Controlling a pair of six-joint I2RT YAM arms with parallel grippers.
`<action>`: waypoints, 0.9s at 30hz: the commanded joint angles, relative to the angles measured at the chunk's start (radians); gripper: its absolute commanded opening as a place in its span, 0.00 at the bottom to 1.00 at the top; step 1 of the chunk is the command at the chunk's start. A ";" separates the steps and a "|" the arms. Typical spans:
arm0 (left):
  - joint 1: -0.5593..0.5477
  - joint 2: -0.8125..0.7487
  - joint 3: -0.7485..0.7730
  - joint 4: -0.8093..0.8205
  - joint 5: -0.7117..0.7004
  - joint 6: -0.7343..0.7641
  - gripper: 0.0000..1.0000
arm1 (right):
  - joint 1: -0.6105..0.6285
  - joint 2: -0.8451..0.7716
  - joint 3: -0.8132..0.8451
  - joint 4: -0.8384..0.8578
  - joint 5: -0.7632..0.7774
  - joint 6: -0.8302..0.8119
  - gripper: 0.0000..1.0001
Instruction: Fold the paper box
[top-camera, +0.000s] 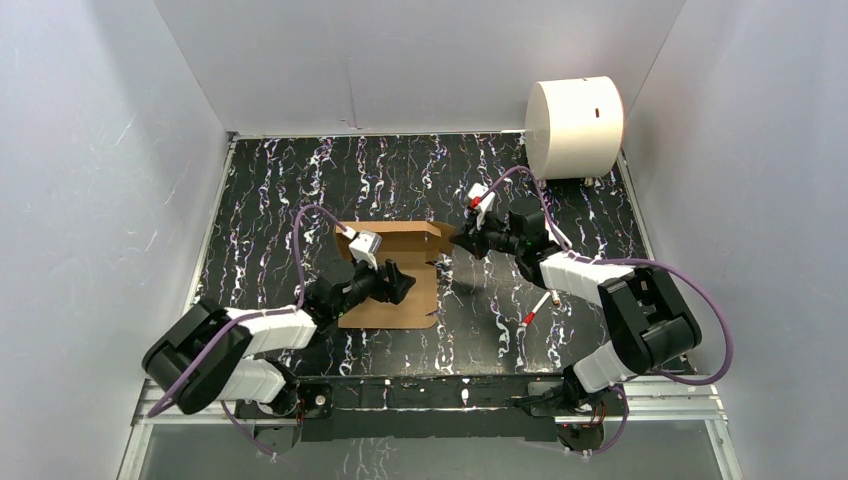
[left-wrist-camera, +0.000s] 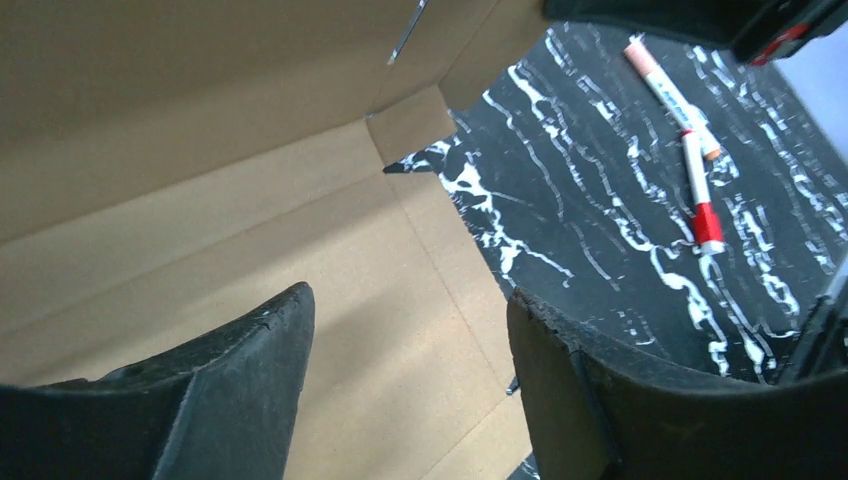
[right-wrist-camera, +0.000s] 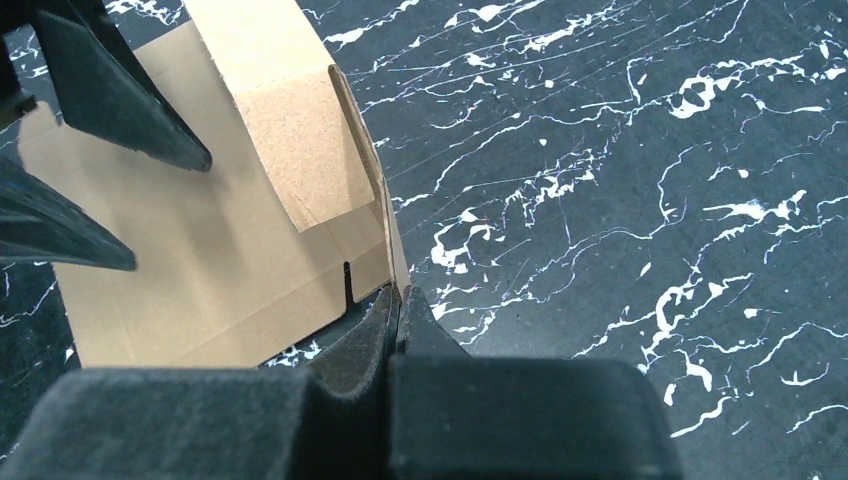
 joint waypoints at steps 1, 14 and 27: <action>-0.008 0.085 0.022 0.125 -0.012 0.064 0.65 | 0.036 -0.004 0.026 0.019 0.061 0.046 0.00; -0.070 0.272 -0.027 0.298 -0.273 0.100 0.54 | 0.136 -0.011 0.043 -0.014 0.292 0.179 0.02; -0.081 0.358 0.012 0.327 -0.312 0.067 0.33 | 0.192 -0.042 0.063 -0.055 0.411 0.315 0.05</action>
